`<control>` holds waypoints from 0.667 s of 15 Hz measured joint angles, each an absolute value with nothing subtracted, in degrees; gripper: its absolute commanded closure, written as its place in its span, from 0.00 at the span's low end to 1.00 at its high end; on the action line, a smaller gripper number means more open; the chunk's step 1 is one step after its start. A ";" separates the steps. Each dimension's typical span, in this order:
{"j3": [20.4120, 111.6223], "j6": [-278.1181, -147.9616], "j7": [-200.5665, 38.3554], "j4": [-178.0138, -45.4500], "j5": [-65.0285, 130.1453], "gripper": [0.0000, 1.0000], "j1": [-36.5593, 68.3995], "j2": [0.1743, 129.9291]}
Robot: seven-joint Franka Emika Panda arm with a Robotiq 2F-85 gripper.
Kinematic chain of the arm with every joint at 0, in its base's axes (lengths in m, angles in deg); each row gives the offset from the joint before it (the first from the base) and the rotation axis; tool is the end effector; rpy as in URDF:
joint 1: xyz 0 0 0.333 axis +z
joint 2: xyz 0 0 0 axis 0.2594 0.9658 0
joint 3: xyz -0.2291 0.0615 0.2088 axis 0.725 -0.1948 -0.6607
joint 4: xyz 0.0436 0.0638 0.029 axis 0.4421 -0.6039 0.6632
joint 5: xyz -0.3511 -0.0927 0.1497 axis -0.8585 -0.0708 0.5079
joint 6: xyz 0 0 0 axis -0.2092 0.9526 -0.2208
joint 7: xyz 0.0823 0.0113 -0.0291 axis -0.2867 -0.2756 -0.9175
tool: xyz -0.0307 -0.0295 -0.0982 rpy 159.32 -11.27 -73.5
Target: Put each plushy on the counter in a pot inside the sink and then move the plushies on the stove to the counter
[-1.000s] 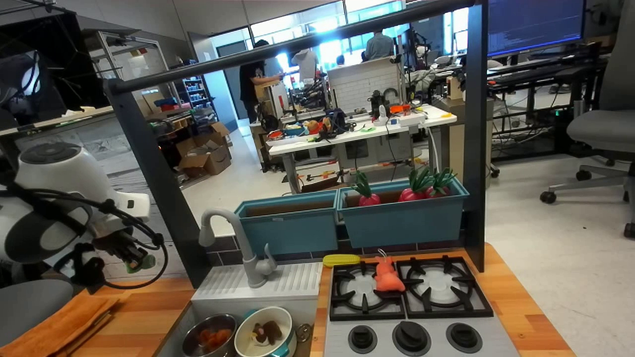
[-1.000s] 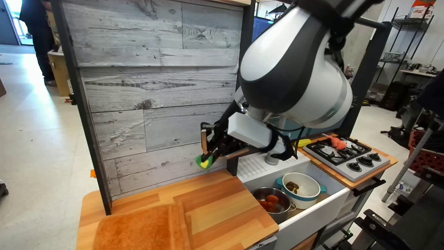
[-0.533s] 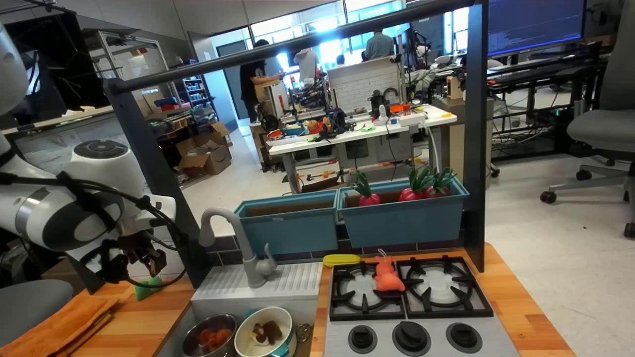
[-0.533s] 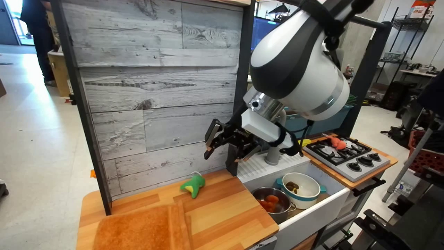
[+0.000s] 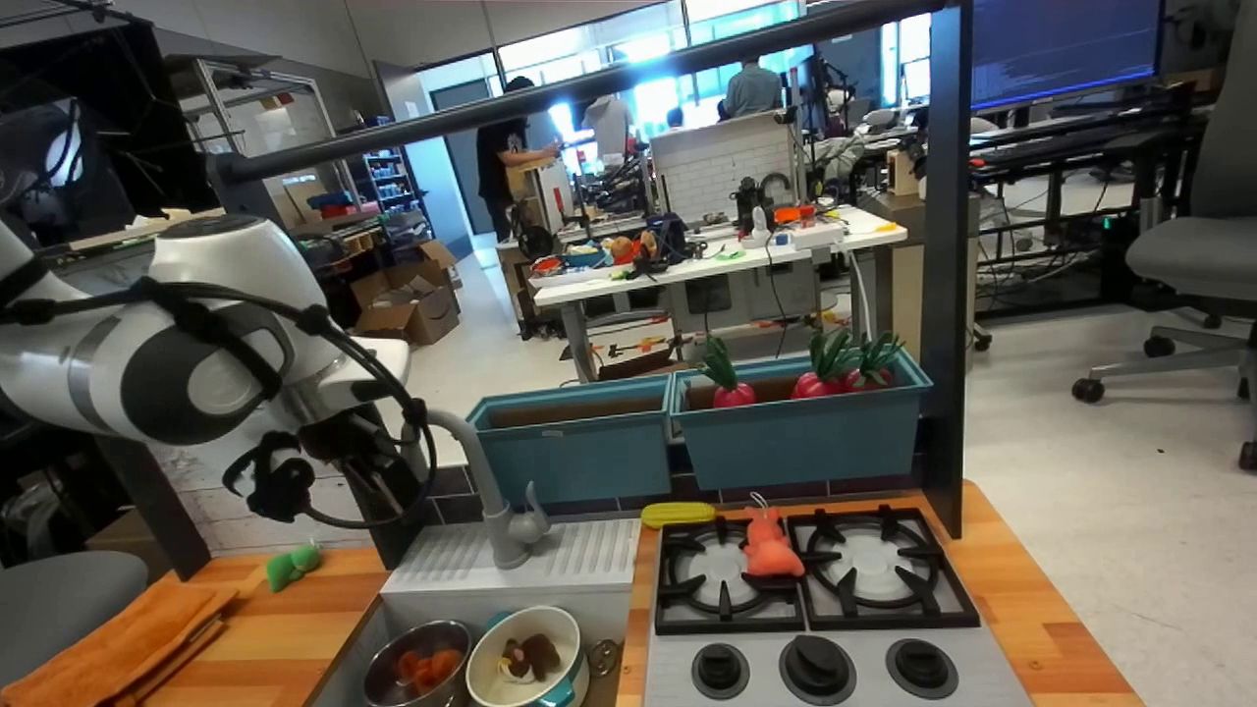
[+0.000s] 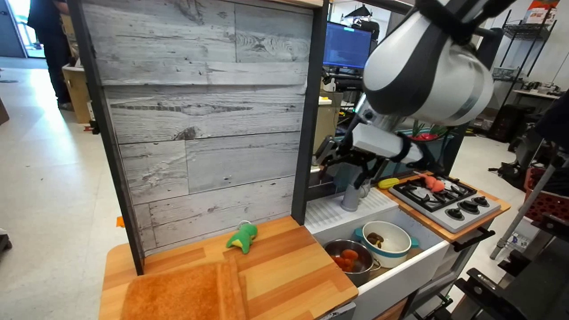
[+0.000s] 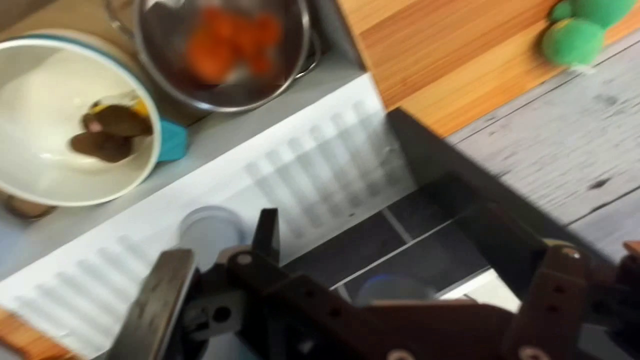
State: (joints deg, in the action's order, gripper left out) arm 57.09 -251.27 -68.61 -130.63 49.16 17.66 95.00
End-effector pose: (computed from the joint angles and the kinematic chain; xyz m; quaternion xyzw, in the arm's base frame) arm 0.6156 0.0632 0.0866 -0.9667 0.2131 -0.1127 0.0855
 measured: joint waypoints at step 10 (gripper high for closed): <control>86.40 -239.17 -57.30 -135.20 46.14 0.00 20.37 90.59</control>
